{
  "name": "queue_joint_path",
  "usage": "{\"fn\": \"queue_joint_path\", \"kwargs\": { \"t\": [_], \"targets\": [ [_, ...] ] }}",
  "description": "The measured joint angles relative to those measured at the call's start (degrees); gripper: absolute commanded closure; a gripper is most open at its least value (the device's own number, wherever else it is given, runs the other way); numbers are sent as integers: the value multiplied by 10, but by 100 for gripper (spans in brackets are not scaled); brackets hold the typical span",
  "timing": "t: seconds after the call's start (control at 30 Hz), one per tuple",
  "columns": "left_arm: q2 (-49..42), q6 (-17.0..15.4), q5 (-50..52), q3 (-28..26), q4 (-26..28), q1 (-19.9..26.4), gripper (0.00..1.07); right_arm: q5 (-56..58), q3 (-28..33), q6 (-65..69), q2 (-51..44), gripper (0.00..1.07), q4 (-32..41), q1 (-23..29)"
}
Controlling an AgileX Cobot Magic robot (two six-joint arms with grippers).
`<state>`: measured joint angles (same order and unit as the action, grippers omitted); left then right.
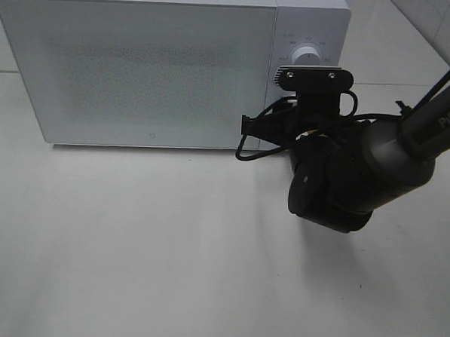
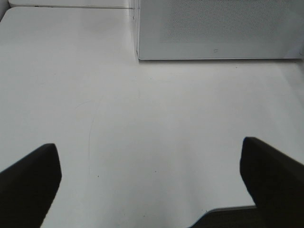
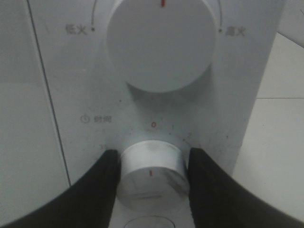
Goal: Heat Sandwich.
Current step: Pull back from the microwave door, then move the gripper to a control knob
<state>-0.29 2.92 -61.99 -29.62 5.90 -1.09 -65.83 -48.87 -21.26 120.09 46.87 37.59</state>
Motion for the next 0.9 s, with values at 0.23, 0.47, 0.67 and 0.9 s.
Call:
{"fn": "queue_joint_path", "kwargs": {
  "t": [0.23, 0.47, 0.67, 0.9],
  "targets": [
    [0, 0, 0, 0, 0, 0, 10, 0, 0, 5, 0, 96, 0, 0],
    [0, 0, 0, 0, 0, 0, 10, -1, 0, 72, 0, 96, 0, 0],
    [0, 0, 0, 0, 0, 0, 10, -4, 0, 216, 0, 96, 1, 0],
    [0, 0, 0, 0, 0, 0, 10, -9, 1, 377, 2, 96, 0, 0]
  ]
}}
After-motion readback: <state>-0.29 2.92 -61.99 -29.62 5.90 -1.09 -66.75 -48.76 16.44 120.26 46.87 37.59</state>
